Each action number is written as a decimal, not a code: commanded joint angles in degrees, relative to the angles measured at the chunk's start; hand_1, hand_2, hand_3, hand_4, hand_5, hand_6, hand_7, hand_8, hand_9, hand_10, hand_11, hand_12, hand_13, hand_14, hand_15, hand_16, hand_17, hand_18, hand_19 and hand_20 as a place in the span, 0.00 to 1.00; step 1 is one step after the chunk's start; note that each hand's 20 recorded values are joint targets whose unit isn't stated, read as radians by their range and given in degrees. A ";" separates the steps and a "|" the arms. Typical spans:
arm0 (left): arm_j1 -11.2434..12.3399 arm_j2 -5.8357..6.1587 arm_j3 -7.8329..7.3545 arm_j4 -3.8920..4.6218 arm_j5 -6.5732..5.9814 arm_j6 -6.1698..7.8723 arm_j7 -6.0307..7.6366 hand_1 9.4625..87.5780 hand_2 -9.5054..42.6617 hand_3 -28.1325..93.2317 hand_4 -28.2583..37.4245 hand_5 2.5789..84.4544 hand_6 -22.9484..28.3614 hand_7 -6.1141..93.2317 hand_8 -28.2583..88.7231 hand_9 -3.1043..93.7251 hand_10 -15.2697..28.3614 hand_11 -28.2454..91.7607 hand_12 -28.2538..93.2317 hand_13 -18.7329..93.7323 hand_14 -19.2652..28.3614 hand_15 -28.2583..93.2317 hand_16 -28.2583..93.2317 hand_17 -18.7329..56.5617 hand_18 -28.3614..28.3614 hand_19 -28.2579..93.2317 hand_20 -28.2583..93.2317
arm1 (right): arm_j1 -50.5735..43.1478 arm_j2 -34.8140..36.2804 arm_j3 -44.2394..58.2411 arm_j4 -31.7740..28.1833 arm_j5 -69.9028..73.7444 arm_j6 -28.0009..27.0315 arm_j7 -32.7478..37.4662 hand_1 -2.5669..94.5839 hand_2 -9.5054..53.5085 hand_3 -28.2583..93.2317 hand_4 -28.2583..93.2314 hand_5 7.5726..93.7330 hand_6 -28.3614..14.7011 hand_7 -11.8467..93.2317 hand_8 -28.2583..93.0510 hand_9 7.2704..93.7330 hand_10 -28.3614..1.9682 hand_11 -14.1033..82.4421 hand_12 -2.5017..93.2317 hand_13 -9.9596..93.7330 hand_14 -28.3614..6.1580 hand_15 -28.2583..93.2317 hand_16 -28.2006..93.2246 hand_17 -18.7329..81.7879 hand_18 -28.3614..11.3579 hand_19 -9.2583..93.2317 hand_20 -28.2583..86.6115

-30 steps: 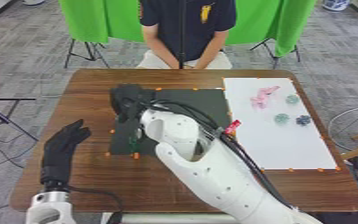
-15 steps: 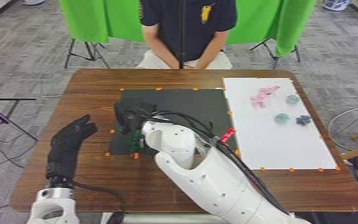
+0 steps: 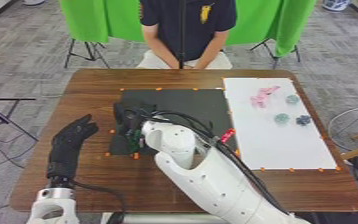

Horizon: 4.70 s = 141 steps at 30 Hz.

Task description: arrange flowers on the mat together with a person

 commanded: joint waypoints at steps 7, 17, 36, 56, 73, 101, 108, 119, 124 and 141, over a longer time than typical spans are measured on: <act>1.98 -0.93 -0.99 -0.10 0.35 -0.03 -0.16 0.24 0.03 0.75 0.16 0.52 0.51 0.23 0.19 0.50 0.64 0.41 0.37 0.48 0.75 0.38 0.28 0.29 0.71 0.28 0.37 | 3.25 7.65 5.73 -15.05 12.77 5.76 3.87 0.53 0.00 0.71 0.08 0.70 0.76 0.28 0.13 0.92 0.61 0.28 0.20 1.00 0.86 0.76 0.41 0.82 0.30 1.00 0.75; 0.66 -0.36 1.47 -0.97 1.84 -2.38 -0.96 0.25 0.04 0.74 0.17 0.53 0.51 0.23 0.19 0.51 0.64 0.41 0.37 0.49 0.75 0.39 0.28 0.30 0.70 0.28 0.37 | -25.45 16.46 39.50 -32.57 65.01 2.92 -10.55 0.29 0.15 0.81 0.09 0.69 0.64 0.26 0.15 0.72 0.44 0.27 0.20 0.69 0.41 0.46 0.43 0.48 0.26 0.66 0.56; -1.54 -2.30 4.04 -1.71 6.90 -7.32 -2.49 0.25 0.07 0.74 0.17 0.54 0.52 0.24 0.19 0.51 0.65 0.41 0.37 0.49 0.75 0.39 0.27 0.30 0.70 0.28 0.37 | -57.67 5.63 54.58 -36.18 82.50 10.89 -28.70 0.09 0.20 0.89 0.08 0.34 0.67 0.18 0.17 0.36 0.45 0.18 0.14 0.37 0.45 0.29 0.36 0.35 0.38 0.13 0.48; 0.62 -2.02 2.75 -2.71 4.74 -4.24 -3.01 0.25 0.09 0.74 0.16 0.55 0.52 0.23 0.19 0.52 0.65 0.42 0.37 0.49 0.75 0.39 0.27 0.30 0.70 0.29 0.37 | -60.15 4.37 54.19 -37.53 85.37 12.28 -27.89 0.07 0.22 0.89 0.07 0.34 0.65 0.19 0.16 0.37 0.45 0.19 0.14 0.38 0.44 0.30 0.36 0.35 0.37 0.13 0.48; 0.02 -1.36 1.20 -2.00 3.56 -4.41 -2.19 0.25 0.09 0.74 0.17 0.55 0.52 0.23 0.19 0.52 0.65 0.42 0.37 0.49 0.75 0.39 0.27 0.30 0.70 0.28 0.37 | -60.89 4.66 54.60 -37.76 86.67 12.33 -27.48 0.08 0.23 0.89 0.07 0.37 0.64 0.20 0.16 0.40 0.44 0.19 0.15 0.41 0.44 0.31 0.36 0.36 0.37 0.14 0.49; 1.26 -2.61 -0.09 -2.48 1.75 -3.14 -0.80 0.24 0.08 0.75 0.16 0.55 0.52 0.23 0.19 0.52 0.64 0.42 0.37 0.49 0.75 0.39 0.27 0.30 0.70 0.28 0.37 | -59.96 5.57 53.65 -37.64 87.15 14.98 -28.26 0.09 0.21 0.90 0.08 0.42 0.63 0.21 0.16 0.41 0.43 0.19 0.15 0.41 0.45 0.31 0.36 0.37 0.39 0.14 0.49; 0.43 -1.85 0.01 -1.94 1.36 -3.66 -0.76 0.24 0.08 0.75 0.17 0.55 0.52 0.23 0.19 0.52 0.64 0.42 0.37 0.49 0.75 0.39 0.27 0.30 0.70 0.28 0.37 | -59.65 5.80 53.69 -37.52 87.29 14.69 -28.35 0.10 0.20 0.90 0.08 0.43 0.62 0.21 0.16 0.41 0.42 0.19 0.15 0.40 0.46 0.31 0.36 0.38 0.43 0.11 0.49; 1.32 -2.50 -0.56 -1.94 -0.42 -2.77 -0.18 0.22 0.07 0.76 0.16 0.54 0.51 0.23 0.19 0.52 0.64 0.42 0.37 0.50 0.74 0.39 0.27 0.30 0.70 0.28 0.37 | -60.31 5.29 53.48 -37.71 86.79 15.73 -29.04 0.10 0.19 0.91 0.08 0.43 0.62 0.22 0.16 0.37 0.43 0.18 0.15 0.34 0.53 0.28 0.35 0.36 0.48 0.11 0.49; 1.92 -2.12 -0.89 -1.84 -0.67 -3.35 -0.56 0.22 0.07 0.75 0.16 0.54 0.51 0.23 0.19 0.52 0.64 0.42 0.37 0.49 0.74 0.39 0.27 0.30 0.70 0.28 0.37 | -60.26 5.73 53.79 -37.91 86.46 17.03 -29.51 0.11 0.18 0.91 0.08 0.44 0.62 0.22 0.16 0.37 0.43 0.18 0.15 0.34 0.54 0.28 0.35 0.36 0.49 0.10 0.48; 2.29 -1.66 0.40 -2.31 -0.92 -0.26 0.03 0.23 0.07 0.75 0.16 0.50 0.50 0.22 0.19 0.44 0.62 0.39 0.38 0.47 0.74 0.39 0.28 0.29 0.70 0.28 0.37 | -38.56 30.89 58.86 -26.51 29.16 30.69 6.48 0.32 0.00 0.85 0.08 0.41 0.57 0.27 0.15 0.38 0.32 0.30 0.23 0.58 0.36 0.58 0.39 0.54 0.33 0.61 0.58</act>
